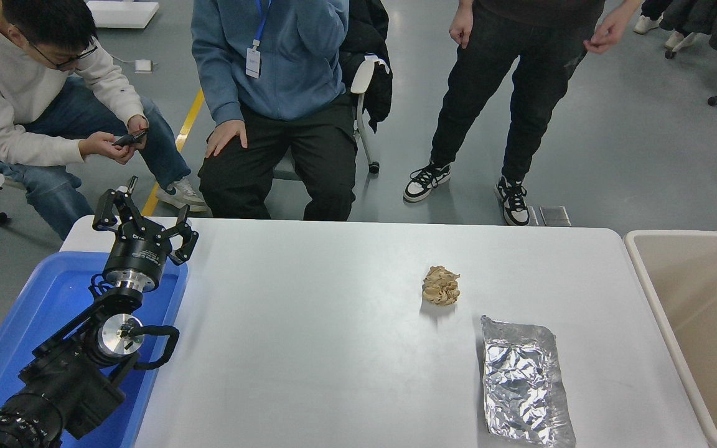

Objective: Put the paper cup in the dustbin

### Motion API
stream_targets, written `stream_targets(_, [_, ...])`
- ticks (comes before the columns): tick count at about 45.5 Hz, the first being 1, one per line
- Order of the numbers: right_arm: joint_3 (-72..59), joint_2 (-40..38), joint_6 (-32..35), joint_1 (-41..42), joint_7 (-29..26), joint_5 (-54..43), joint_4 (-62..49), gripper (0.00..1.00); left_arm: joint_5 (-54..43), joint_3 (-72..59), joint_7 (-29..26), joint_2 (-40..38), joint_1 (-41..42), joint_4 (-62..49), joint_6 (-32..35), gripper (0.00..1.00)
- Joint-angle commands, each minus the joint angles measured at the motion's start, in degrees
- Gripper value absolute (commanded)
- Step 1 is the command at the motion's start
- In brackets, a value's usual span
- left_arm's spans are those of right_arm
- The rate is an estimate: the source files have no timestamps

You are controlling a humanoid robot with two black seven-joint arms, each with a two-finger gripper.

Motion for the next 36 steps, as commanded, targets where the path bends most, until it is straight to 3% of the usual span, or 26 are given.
stream_targets(1, [3.98,2.99,-4.40,-0.60,-0.34,1.11,-0.20,0.00,0.01,0.00,0.00,0.00,0.00,0.00,0.00,1.00])
stream_targets(24, [3.98,3.17,-3.96,-0.51,-0.34,1.11,-0.11,0.01,0.01,0.00,0.00,0.00,0.00,0.00,0.00,1.00])
stream_targets(26, [3.98,3.17,-4.05,-0.51,-0.34,1.11,-0.11,0.23,0.01,0.00,0.00,0.00,0.00,0.00,0.00,1.00])
stream_targets(29, [3.89,3.08,-4.14,-0.42,-0.25,1.11,-0.11,0.77,0.01,0.00,0.00,0.00,0.00,0.00,0.00,1.00])
stream_targets(30, [3.98,3.08,-4.31,-0.42,-0.25,1.11,-0.20,0.99,0.01,0.00,0.00,0.00,0.00,0.00,0.00,1.00])
stream_targets(36, [3.89,3.08,-4.40,-0.33,-0.25,1.11,-0.29,0.99,0.01,0.00,0.00,0.00,0.00,0.00,0.00,1.00])
